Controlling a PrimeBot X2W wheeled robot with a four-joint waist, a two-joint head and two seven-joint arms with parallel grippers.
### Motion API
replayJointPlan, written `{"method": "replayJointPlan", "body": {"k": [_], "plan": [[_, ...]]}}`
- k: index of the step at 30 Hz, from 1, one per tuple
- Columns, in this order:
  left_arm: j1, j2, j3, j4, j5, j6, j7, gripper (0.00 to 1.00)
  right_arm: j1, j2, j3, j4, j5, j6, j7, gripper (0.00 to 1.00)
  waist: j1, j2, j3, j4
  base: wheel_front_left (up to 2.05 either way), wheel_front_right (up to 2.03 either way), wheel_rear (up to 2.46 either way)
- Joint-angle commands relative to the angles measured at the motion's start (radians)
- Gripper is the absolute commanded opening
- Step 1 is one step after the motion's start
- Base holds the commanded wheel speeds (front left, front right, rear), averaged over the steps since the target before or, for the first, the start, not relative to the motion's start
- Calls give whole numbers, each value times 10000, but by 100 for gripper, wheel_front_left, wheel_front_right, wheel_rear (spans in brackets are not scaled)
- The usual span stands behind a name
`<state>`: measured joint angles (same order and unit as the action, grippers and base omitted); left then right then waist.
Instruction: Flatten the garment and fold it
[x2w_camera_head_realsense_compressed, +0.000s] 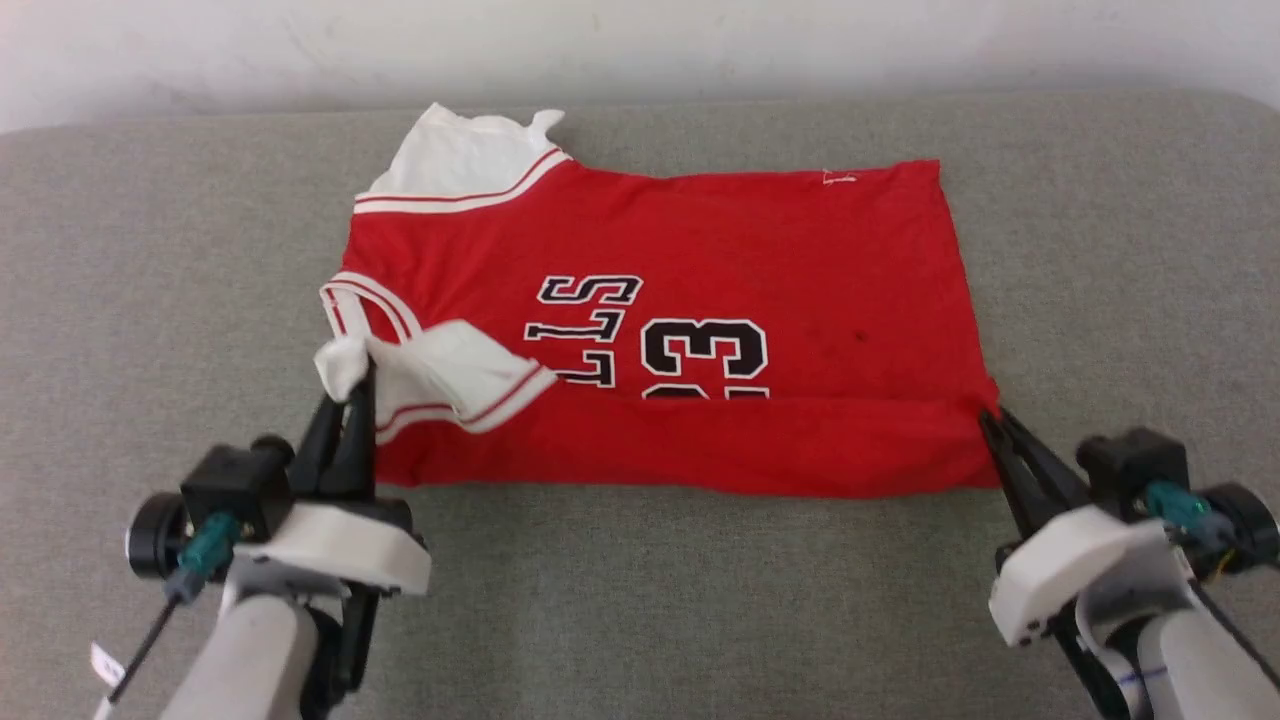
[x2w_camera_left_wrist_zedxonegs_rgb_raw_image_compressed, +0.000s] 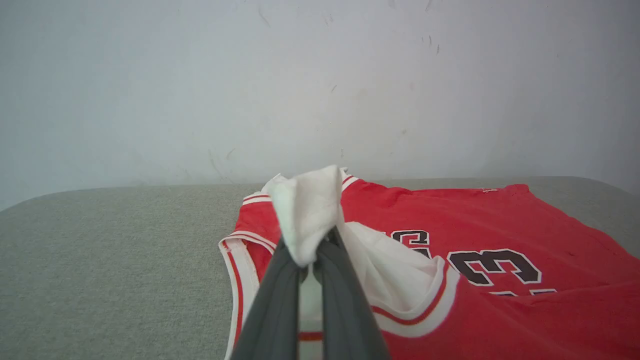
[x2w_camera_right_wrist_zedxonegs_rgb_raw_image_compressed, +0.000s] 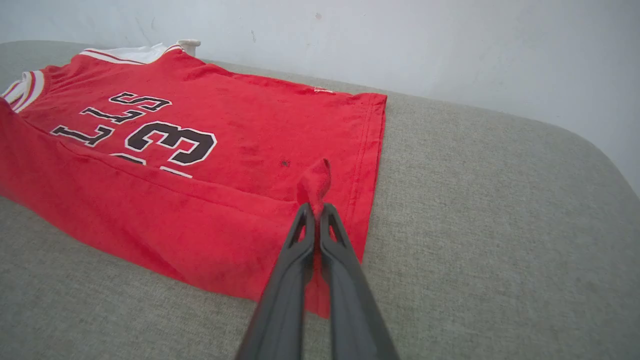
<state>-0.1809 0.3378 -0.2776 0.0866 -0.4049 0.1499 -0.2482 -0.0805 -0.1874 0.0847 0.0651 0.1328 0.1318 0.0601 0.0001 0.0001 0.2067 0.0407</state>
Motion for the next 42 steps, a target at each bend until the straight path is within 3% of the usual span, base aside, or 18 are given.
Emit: {"method": "replayJointPlan", "body": {"k": [1, 11, 17, 23, 24, 25, 26, 27, 31, 35, 42], "plan": [[-344, 89, 50, 173, 65, -76, -49, 0, -365, -96, 103, 105, 46, -11, 121, 0, -1, -1, 317, -145, 0, 0, 0], [-2357, 554, 100, 1917, -290, -718, 1238, 0, -2487, -536, 489, 1164, 539, -11, 1585, 0, -1, -1, 1402, -246, 0, 0, 0], [-2916, 713, -161, 2904, -983, -1363, 3223, 0, -3269, -722, 556, 1782, 1086, -11, 3166, 0, -1, -1, 1715, -225, 0, 0, 0], [-2965, 796, -37, 3333, -1998, -1539, 5275, 0, -3703, -785, 577, 1992, 1616, -11, 5384, 0, -1, -1, 1718, -212, 0, 0, 0], [-2935, 775, 12, 3259, -2114, -1480, 5434, 46, -3730, -767, 530, 1967, 1679, -11, 5718, 0, -1, -1, 1683, -202, 0, 0, 0], [-2913, 762, 46, 3114, -2172, -1445, 5470, 100, -3743, -753, 481, 1891, 1708, -11, 5957, 30, -1, -1, 1641, -182, 0, 0, 0], [-2922, 756, 137, 2975, -2170, -1340, 5328, 100, -3736, -733, 426, 1791, 1730, -11, 6109, 77, -1, -1, 1594, -161, 0, 0, 0], [-2930, 761, 220, 2829, -2097, -1235, 5057, 100, -3704, -673, 331, 1683, 1789, -11, 6193, 100, -1, -1, 1540, -140, 0, 0, 0], [-2678, 710, 557, 2136, -1507, -623, 3293, 100, -3359, -330, -86, 1118, 1767, -11, 5700, 100, -1, -1, 1188, -78, 0, 0, 0], [-2020, 630, 872, 1789, -1046, -84, 1612, 100, -2693, 109, -512, 513, 1490, -11, 4451, 100, -1, -1, 748, -64, 0, 0, 0], [-310, 217, 1128, 984, -826, 718, 347, 100, -1203, 931, -1241, -401, 876, -11, 1615, 100, -1, -1, 153, -106, 0, 0, 0]]}}
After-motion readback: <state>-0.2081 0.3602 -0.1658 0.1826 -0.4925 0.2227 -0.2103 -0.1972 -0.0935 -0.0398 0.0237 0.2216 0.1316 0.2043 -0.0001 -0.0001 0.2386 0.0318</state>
